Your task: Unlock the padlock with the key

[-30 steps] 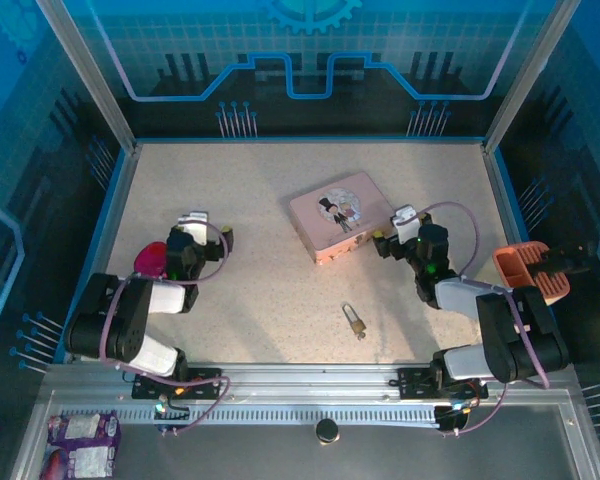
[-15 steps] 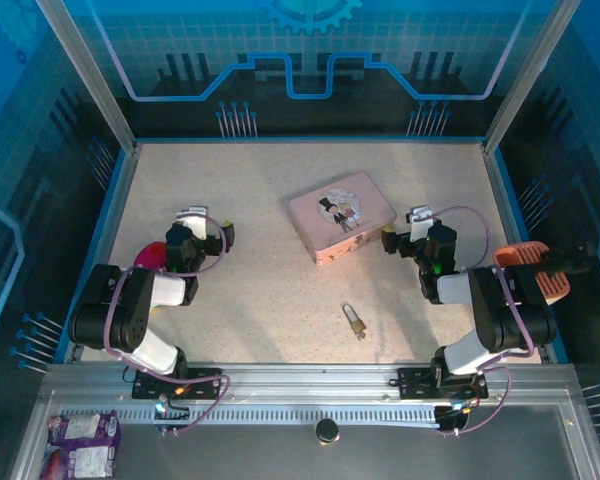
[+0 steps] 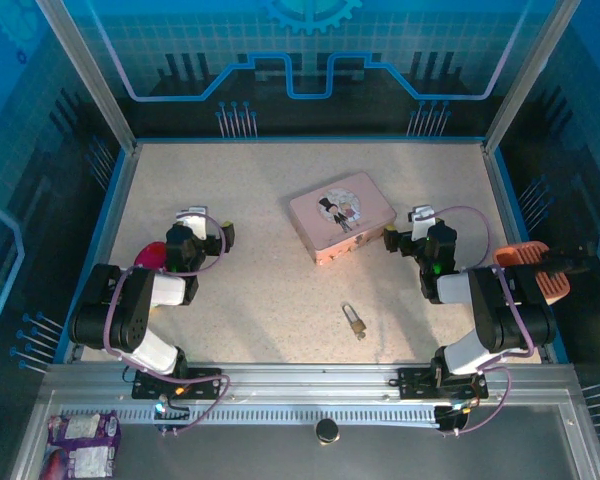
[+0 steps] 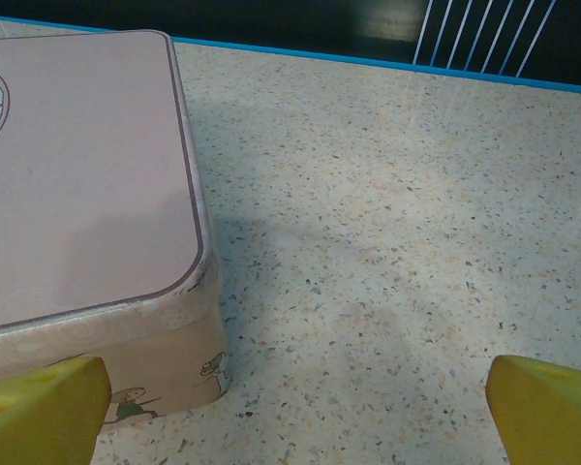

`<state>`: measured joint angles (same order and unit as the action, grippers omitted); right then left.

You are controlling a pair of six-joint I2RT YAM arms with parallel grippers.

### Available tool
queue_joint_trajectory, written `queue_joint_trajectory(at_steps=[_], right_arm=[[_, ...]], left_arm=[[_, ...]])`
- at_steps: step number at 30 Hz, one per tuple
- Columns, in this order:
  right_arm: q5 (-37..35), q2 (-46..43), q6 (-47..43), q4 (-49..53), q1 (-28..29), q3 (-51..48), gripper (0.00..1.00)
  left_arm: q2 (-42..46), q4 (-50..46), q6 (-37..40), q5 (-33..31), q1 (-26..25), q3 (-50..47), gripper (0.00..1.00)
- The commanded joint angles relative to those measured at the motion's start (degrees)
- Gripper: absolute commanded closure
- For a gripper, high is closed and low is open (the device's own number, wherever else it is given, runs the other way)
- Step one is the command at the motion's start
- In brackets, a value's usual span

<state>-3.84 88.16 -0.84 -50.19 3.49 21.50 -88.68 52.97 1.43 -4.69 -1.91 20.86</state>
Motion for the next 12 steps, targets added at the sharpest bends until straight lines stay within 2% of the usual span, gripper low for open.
queue_joint_trajectory(at_steps=[1, 12], right_arm=[[-0.6, 0.3, 0.2, -1.2, 0.3, 1.3, 0.0], [-2.1, 0.2, 0.2, -2.9, 0.6, 0.3, 0.0]], left_arm=[[-0.3, 0.3, -0.4, -0.5, 0.7, 0.9, 0.01], [-0.3, 0.3, -0.5, -0.5, 0.7, 1.0, 0.01]])
